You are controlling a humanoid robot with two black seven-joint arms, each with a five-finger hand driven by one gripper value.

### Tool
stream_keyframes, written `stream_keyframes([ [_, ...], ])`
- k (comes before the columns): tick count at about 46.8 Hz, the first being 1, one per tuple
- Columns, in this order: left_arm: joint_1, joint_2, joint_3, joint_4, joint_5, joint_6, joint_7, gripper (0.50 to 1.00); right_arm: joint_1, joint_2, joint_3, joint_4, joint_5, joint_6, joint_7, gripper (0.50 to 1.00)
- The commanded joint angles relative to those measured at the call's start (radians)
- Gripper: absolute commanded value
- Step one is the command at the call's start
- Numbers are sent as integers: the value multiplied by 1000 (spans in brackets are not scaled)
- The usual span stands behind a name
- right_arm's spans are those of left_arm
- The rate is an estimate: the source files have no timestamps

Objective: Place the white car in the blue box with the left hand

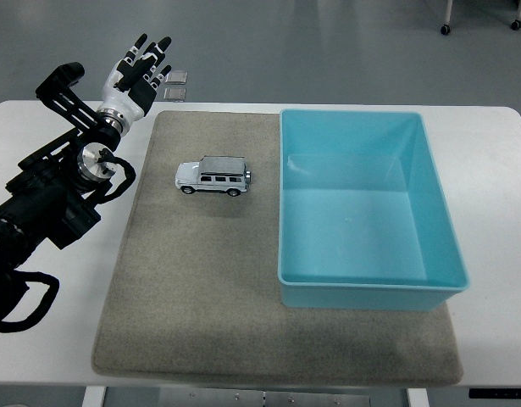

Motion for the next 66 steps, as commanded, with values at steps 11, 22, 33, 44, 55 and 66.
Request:
stream_keyframes([
  [11,-1,-5,0,0,-1,-1,0,999,0,0,0,0,0,1,0,936],
  [22,-8,-6,-13,-2,-9,-11,0,999,0,0,0,0,0,0,0,936],
  [33,-14,-2,-2,-2,-1,-11,0,999,0,0,0,0,0,0,0,936],
  [44,-6,77,6,-150,17,24,5,996,0,0,0,0,0,0,0,936],
  [55,-29,138,130,-342,78,150,3,996,0,0,0,0,0,0,0,936],
  [66,-41,227,196,-471,183,164,3,996,0,0,0,0,0,0,0,936],
])
